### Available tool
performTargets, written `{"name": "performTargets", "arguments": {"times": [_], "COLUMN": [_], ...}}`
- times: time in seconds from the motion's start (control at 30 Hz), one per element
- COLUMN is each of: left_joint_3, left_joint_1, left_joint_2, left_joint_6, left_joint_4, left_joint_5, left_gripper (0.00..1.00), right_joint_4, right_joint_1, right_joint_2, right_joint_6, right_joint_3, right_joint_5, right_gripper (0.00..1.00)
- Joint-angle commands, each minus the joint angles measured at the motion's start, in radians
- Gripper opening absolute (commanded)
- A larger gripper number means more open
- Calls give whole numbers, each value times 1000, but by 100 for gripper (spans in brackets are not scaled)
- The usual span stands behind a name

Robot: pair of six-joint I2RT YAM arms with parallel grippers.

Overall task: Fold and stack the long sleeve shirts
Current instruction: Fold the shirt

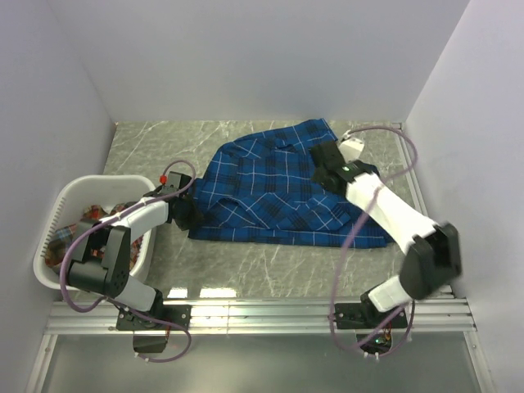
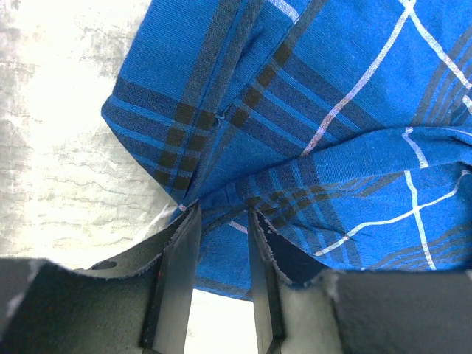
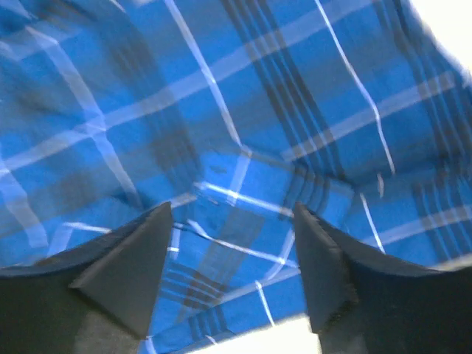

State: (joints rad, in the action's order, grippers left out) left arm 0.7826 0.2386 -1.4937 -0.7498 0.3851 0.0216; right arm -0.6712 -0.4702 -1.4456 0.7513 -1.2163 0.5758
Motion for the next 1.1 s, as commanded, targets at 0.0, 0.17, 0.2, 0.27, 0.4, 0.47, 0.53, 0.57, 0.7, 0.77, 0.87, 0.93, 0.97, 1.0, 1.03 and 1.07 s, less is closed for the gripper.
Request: {"name": "performTargets", "arguments": {"times": [0.0, 0.17, 0.2, 0.27, 0.4, 0.47, 0.53, 0.57, 0.7, 0.77, 0.87, 0.93, 0.97, 1.0, 1.03, 1.07], "left_joint_3": [-9, -9, -8, -6, -9, -9, -9, -8, -11, -11, -11, -9, -9, -9, -9, -9], "left_joint_1": [-5, -5, -5, -5, -5, -5, -5, -5, -5, -5, -5, -5, -5, -5, -5, -5], "left_joint_2": [44, 49, 49, 43, 52, 53, 52, 53, 52, 52, 50, 49, 49, 47, 49, 47], "left_joint_6": [-13, -11, -11, -14, -11, -10, -10, -10, -10, -10, -10, -10, -11, -11, -10, -10], "left_joint_4": [-18, -20, -18, -22, -18, -20, -20, -20, -20, -20, -22, -23, -20, -22, -20, -20], "left_joint_5": [12, 23, 23, 20, 26, 28, 23, 23, 23, 23, 20, 20, 20, 18, 18, 20], "left_gripper": [38, 39, 39, 39, 39, 39, 39, 39, 39, 40, 40, 40, 40, 40, 40, 40], "right_joint_4": [-258, -338, -349, -373, -381, -392, -406, -412, -423, -426, -412, -416, -415, -412, -404, -401], "right_joint_1": [7, 13, 12, 13, 19, 31, 41, 44, 48, 51, 59, 61, 58, 59, 59, 58], "right_joint_2": [-140, -320, -378, -450, -528, -573, -599, -617, -651, -659, -659, -665, -670, -671, -673, -676], "right_joint_6": [184, 227, 235, 255, 273, 278, 283, 284, 283, 284, 269, 266, 261, 257, 252, 249], "right_joint_3": [-133, -236, -270, -304, -359, -379, -410, -417, -434, -436, -431, -434, -434, -431, -428, -424], "right_joint_5": [7, -22, -22, -22, -16, -22, -18, -13, -5, 5, 3, -4, -5, -11, -16, -22], "right_gripper": [68, 62, 61, 60, 60, 60, 60, 60, 60, 60, 64, 64, 64, 64, 65, 66]}}
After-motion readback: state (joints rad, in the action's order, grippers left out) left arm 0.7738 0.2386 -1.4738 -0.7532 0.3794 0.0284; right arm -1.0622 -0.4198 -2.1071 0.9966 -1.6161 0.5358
